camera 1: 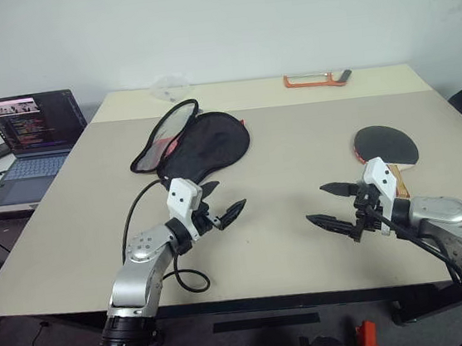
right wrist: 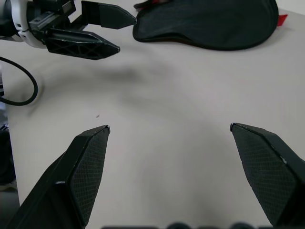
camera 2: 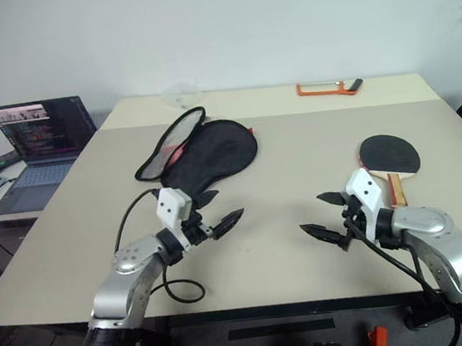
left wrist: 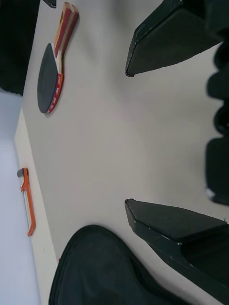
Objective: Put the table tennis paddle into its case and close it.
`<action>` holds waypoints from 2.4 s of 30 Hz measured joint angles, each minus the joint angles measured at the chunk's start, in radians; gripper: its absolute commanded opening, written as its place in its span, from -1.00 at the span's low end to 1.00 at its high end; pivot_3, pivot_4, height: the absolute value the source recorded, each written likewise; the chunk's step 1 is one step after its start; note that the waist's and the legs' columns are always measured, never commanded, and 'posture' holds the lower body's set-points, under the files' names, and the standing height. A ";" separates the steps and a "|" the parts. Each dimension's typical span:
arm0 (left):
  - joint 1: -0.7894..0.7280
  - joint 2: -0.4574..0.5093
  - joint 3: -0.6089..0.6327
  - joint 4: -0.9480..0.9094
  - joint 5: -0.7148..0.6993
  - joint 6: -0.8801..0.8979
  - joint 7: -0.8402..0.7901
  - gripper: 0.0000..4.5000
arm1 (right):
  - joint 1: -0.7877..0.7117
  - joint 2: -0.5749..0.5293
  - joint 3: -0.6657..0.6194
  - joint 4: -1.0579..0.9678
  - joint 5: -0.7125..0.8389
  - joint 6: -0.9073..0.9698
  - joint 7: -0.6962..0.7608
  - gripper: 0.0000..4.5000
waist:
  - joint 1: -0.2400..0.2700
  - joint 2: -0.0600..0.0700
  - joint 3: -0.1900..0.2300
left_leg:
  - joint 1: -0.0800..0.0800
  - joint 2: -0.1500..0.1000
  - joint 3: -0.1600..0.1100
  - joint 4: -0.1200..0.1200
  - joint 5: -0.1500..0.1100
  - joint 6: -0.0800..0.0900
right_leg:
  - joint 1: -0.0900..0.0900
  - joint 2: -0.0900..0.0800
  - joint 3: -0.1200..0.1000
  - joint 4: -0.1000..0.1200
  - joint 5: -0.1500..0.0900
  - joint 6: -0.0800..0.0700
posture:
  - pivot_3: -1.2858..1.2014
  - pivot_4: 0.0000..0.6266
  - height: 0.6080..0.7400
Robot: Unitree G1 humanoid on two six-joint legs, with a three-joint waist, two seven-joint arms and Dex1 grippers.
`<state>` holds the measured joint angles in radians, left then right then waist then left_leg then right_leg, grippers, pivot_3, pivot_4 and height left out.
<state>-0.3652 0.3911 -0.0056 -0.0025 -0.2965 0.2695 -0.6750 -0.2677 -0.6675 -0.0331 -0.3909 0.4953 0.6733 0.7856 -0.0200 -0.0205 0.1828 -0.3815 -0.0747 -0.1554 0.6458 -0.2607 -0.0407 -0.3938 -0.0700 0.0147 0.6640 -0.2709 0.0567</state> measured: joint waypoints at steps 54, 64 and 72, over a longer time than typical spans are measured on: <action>-0.518 0.085 -0.045 1.125 0.382 -0.480 0.094 -0.57 | -0.056 0.059 -0.014 -0.065 0.056 0.030 -0.119 1.00 | -0.015 0.000 0.000 | -0.001 -0.001 0.001 0.000 0.000 0.001 | -0.003 0.001 0.001 0.004 0.000 0.000 | 0.03 -0.52 1.00; -0.519 0.102 -0.006 1.135 0.366 -0.447 0.100 -0.99 | -0.056 0.054 -0.037 -0.065 0.056 0.031 -0.132 1.00 | -0.015 -0.001 -0.001 | -0.002 0.000 0.007 0.001 0.000 0.001 | -0.012 0.000 0.004 0.014 0.000 0.000 | 0.03 -0.52 1.00; -0.377 -0.084 0.025 0.545 0.219 -0.091 0.107 -0.99 | -0.057 0.041 -0.065 -0.065 0.058 0.032 -0.131 1.00 | 0.003 -0.002 -0.001 | -0.006 -0.001 0.006 0.005 0.001 0.001 | -0.011 -0.001 0.002 0.013 0.000 0.001 | 0.03 -0.52 1.00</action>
<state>-0.7426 0.3071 0.0190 0.5425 -0.0775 0.1788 -0.5679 -0.3245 -0.6264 -0.0980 -0.4555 0.5537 0.7058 0.6548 -0.0173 -0.0223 0.1820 -0.3880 -0.0757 -0.1498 0.6509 -0.2600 -0.0399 -0.4053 -0.0714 0.0170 0.6770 -0.2710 0.0573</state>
